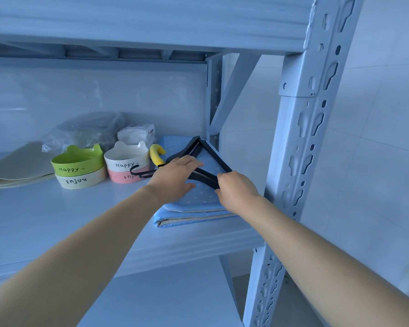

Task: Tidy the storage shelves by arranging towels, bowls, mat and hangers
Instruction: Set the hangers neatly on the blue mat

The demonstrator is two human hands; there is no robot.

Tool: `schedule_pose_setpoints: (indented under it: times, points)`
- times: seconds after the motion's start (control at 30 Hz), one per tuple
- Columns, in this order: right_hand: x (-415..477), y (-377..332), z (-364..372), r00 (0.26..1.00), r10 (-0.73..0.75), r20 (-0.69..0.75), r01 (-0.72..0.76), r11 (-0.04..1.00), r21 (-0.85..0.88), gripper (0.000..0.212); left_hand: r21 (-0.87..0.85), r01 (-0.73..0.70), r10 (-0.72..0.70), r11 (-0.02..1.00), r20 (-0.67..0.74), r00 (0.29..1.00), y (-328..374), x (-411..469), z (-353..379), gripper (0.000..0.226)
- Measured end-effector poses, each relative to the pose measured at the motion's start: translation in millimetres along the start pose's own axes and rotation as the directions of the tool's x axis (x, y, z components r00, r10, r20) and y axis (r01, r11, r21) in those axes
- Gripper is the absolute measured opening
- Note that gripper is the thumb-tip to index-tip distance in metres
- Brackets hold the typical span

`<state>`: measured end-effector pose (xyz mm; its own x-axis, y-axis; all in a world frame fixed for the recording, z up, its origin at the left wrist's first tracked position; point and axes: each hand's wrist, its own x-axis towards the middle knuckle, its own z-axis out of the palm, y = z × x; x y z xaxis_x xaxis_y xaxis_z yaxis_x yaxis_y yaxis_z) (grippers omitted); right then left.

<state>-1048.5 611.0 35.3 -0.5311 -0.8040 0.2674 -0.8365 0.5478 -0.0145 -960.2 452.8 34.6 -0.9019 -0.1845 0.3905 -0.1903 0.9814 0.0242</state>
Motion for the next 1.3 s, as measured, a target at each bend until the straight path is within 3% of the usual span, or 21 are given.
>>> schedule_pose_setpoints:
  times: [0.13, 0.27, 0.47, 0.7, 0.9, 1.07, 1.3]
  points:
    - [-3.7, 5.8, 1.5, 1.000, -0.004, 0.002, 0.004, 1.000, 0.028, 0.019, -0.021, -0.081, 0.083, 0.997, 0.114, 0.990, 0.2, 19.7, 9.9, 0.050]
    - [-2.5, 8.0, 0.7, 1.000, 0.008, -0.004, -0.008, 1.000, 0.007, 0.017, -0.004, -0.105, 0.105, 0.994, 0.136, 0.985, 0.4, 31.6, 15.4, 0.030]
    - [0.9, 5.3, 4.8, 0.996, 0.072, -0.046, -0.072, 0.997, 0.007, 0.006, 0.108, -0.163, 0.148, 0.981, 0.135, 0.980, 0.4, 42.3, 15.8, 0.019]
    - [-0.9, 4.1, 3.6, 0.991, 0.115, -0.072, -0.106, 0.988, 0.113, 0.008, 0.204, -0.266, 0.222, 0.942, 0.214, 0.951, -0.2, 53.5, 2.3, 0.014]
    - [8.4, 1.7, -3.3, 0.983, 0.138, -0.122, -0.124, 0.985, 0.121, 0.005, 0.239, -0.283, 0.236, 0.929, 0.207, 0.949, -5.2, 66.1, -11.1, 0.014]
    - [24.0, -2.4, -6.1, 0.976, 0.150, -0.159, -0.130, 0.983, 0.130, 0.014, 0.264, -0.295, 0.249, 0.918, 0.194, 0.949, -18.7, 78.4, -18.8, 0.014]
    - [37.6, -9.3, 3.1, 0.979, 0.170, -0.110, -0.149, 0.974, 0.172, 0.008, 0.298, -0.318, 0.251, 0.900, 0.241, 0.938, -33.5, 82.7, -10.9, 0.014]
